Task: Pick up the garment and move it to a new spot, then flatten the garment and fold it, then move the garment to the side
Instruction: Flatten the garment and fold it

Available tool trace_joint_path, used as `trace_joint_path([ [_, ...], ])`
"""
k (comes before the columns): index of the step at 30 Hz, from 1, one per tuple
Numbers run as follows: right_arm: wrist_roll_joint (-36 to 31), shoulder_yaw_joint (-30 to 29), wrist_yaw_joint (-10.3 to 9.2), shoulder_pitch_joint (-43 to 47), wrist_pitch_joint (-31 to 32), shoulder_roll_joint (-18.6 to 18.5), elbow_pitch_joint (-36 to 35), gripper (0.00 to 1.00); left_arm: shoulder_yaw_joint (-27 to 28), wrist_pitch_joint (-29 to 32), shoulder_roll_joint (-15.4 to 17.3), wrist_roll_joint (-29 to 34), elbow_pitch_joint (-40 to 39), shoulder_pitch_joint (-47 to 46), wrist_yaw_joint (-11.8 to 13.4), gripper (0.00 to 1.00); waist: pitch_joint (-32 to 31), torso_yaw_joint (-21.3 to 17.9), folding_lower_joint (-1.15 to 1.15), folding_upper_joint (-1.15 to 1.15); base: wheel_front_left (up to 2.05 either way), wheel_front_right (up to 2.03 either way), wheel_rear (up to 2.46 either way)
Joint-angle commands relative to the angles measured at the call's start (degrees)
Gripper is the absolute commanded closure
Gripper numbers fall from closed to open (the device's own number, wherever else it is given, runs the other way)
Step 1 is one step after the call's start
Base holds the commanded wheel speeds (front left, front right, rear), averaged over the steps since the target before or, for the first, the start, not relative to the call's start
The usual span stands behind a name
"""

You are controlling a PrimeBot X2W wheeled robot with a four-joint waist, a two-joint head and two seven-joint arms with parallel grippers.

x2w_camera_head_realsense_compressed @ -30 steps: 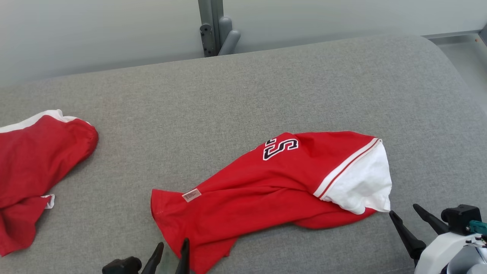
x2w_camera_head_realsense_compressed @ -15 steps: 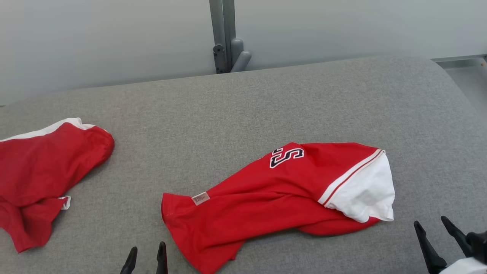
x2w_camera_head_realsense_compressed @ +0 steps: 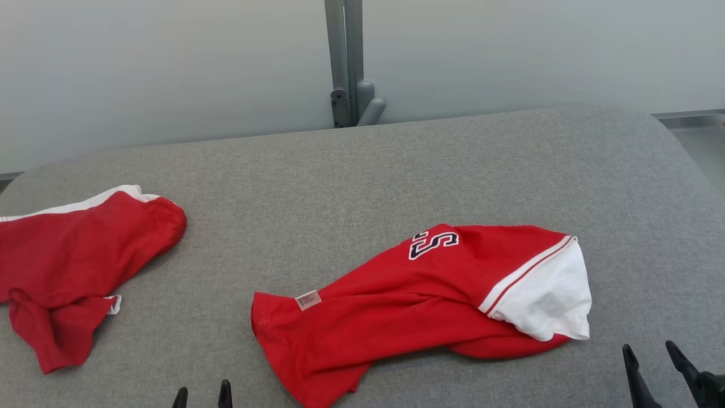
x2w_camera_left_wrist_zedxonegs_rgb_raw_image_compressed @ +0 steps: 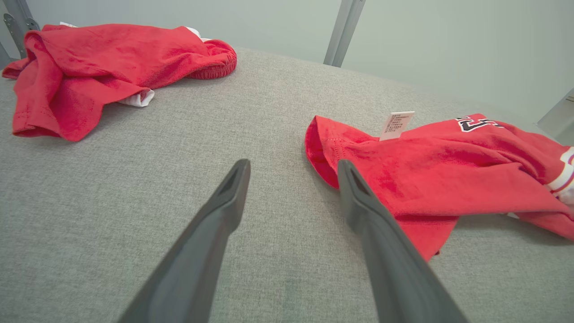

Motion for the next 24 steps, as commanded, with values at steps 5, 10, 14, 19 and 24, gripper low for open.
trace_joint_path([
  [5, -1.86, -1.22, -0.04, 1.15, -0.27, 1.67, -2.41, 0.00, 1.20, -0.84, -0.50, 1.00, 1.62, 0.07, -0.94, 0.00, -0.28, 0.03, 0.00, 0.00, 0.00, 0.00, 0.00],
  [10, -2.59, -0.85, -0.04, 0.63, -0.28, 1.42, -3.40, 0.00, 1.94, -0.95, -1.30, 1.52, 2.04, -1.06, -1.55, 0.00, 0.05, -0.05, 0.00, 0.00, 0.00, 0.00, 0.00],
  [14, -1.70, 0.50, -0.04, -0.59, -0.28, 0.94, -2.88, 0.00, 1.83, -0.96, -2.29, 1.38, 2.22, -2.88, -1.69, 0.00, 0.74, -0.35, 0.00, 0.00, 0.00, 0.00, 0.00],
  [19, 0.80, 3.70, -0.04, -4.57, 2.30, -0.88, 0.22, 0.00, -0.02, 2.79, -2.84, 1.29, 4.27, -6.60, -1.70, 0.00, 2.10, -1.25, 0.00, 0.00, 0.00, 0.00, 0.00],
  [24, 4.52, 7.21, -0.05, -10.50, 5.32, -1.74, 3.33, 0.00, -0.48, 6.02, -3.21, 1.67, 5.73, -10.99, -0.47, 0.00, 4.31, -2.37, 0.00, 0.00, 0.00, 0.00, 0.00],
])
